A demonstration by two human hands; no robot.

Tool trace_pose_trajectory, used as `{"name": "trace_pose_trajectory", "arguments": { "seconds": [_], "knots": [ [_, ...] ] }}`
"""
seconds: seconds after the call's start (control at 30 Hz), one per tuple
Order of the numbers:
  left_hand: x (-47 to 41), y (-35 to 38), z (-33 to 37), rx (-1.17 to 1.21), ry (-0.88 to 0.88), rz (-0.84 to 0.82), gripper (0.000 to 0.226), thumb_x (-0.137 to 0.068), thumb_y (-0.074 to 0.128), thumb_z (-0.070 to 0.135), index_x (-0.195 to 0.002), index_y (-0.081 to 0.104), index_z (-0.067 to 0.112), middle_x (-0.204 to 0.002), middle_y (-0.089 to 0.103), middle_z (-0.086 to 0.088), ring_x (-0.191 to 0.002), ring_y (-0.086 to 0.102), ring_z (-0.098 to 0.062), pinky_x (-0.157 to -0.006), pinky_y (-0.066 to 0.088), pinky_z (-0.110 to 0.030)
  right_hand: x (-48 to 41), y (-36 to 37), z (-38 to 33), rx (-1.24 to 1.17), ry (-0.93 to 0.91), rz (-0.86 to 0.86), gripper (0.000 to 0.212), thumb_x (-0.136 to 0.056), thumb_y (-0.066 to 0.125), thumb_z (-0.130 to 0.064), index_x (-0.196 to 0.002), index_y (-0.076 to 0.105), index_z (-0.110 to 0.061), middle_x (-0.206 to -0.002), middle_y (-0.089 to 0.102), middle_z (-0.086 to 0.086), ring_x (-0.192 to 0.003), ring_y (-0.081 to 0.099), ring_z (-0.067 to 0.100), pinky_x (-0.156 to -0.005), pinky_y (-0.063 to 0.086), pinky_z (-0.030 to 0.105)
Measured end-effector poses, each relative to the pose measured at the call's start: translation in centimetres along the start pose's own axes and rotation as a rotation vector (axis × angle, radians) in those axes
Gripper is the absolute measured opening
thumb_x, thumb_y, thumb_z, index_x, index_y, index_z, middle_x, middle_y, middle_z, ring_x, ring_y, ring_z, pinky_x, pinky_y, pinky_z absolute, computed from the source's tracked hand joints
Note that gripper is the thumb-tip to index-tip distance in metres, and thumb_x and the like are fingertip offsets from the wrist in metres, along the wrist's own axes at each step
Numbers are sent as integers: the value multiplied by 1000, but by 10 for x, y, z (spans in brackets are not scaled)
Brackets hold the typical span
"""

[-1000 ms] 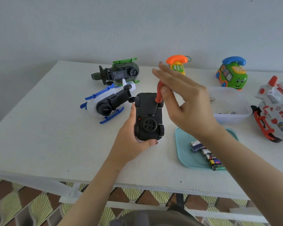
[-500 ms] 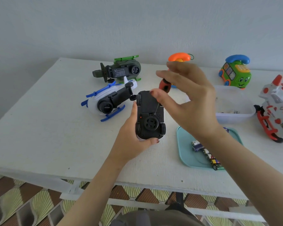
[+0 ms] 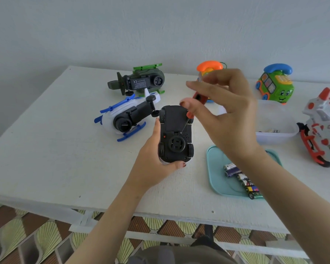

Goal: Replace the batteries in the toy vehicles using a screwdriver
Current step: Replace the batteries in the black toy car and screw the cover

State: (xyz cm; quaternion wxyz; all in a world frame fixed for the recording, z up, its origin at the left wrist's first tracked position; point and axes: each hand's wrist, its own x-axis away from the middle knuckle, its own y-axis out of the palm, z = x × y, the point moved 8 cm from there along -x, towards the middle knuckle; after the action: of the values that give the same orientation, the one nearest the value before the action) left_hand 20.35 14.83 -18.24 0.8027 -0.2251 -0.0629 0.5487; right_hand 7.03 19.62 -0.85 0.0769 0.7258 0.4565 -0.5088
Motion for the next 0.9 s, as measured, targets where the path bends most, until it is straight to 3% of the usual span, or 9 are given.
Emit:
{"name": "trace_pose_trajectory", "arguments": {
  "seconds": [0.17, 0.3, 0.4, 0.53, 0.63, 0.7, 0.77, 0.83, 0.9],
  "knots": [
    [1, -1, 1, 8, -12, -3, 122, -69, 86, 15, -147, -5, 37, -114, 42, 42, -104, 40, 31, -83, 27, 7, 2, -3, 2, 47, 50, 41, 29, -86, 69, -12, -113, 65, -4, -82, 65, -4, -82, 59, 6, -84, 45, 16],
    [2, -1, 2, 13, -8, 1, 120, -70, 85, 14, -147, -4, 37, -112, 43, 44, -104, 41, 32, -83, 27, 8, 5, 7, 2, 6, 33, -104, 27, -94, 47, -6, -115, 63, 1, -85, 67, 4, -93, 64, 18, -90, 47, 25],
    [1, -1, 2, 2, 2, 4, 118, -70, 85, 13, -144, -3, 40, -111, 45, 45, -106, 42, 30, -84, 28, 7, 5, 3, -6, 60, -22, -48, 28, -92, 59, -24, -108, 69, -3, -101, 63, 12, -110, 58, 26, -94, 46, 31],
    [1, 0, 1, 1, -2, 3, 119, -70, 85, 15, -145, -5, 39, -112, 43, 45, -106, 40, 31, -84, 27, 7, 3, -4, -7, 117, -38, 82, 22, -84, 73, -22, -98, 74, -5, -83, 61, 8, -80, 61, 24, -78, 49, 28],
    [1, 0, 2, -5, -1, 7, 119, -70, 86, 15, -145, -5, 37, -112, 41, 43, -103, 39, 34, -82, 26, 9, 2, -2, 2, 102, 21, 56, 23, -90, 63, -8, -112, 67, -1, -80, 66, 3, -76, 59, 14, -79, 43, 14],
    [1, 0, 2, -6, -2, 8, 119, -70, 86, 15, -144, -5, 37, -112, 40, 43, -102, 38, 35, -81, 26, 9, 3, 4, 6, 52, 41, -39, 27, -95, 50, -1, -120, 61, 1, -79, 68, 9, -83, 62, 14, -84, 43, 12],
    [1, -1, 1, -9, -2, 6, 119, -70, 86, 15, -144, -5, 38, -113, 40, 44, -103, 38, 34, -82, 26, 9, 3, 8, 5, 7, 40, -100, 28, -96, 45, -2, -119, 60, 2, -85, 69, 10, -108, 60, 6, -94, 39, 10],
    [1, -1, 1, -10, -2, 7, 119, -70, 86, 15, -144, -4, 39, -112, 40, 46, -104, 39, 33, -82, 27, 8, -1, 5, 3, 0, 27, -73, 25, -93, 58, -12, -114, 65, 0, -95, 67, 5, -120, 52, 5, -98, 38, 14],
    [1, -1, 1, -10, -3, 10, 118, -70, 86, 15, -144, -4, 39, -111, 39, 46, -102, 37, 35, -81, 26, 9, -4, 1, 2, 16, 25, -3, 28, -84, 71, -20, -107, 70, -5, -95, 63, 7, -105, 55, 4, -93, 40, 15]
  ]
}}
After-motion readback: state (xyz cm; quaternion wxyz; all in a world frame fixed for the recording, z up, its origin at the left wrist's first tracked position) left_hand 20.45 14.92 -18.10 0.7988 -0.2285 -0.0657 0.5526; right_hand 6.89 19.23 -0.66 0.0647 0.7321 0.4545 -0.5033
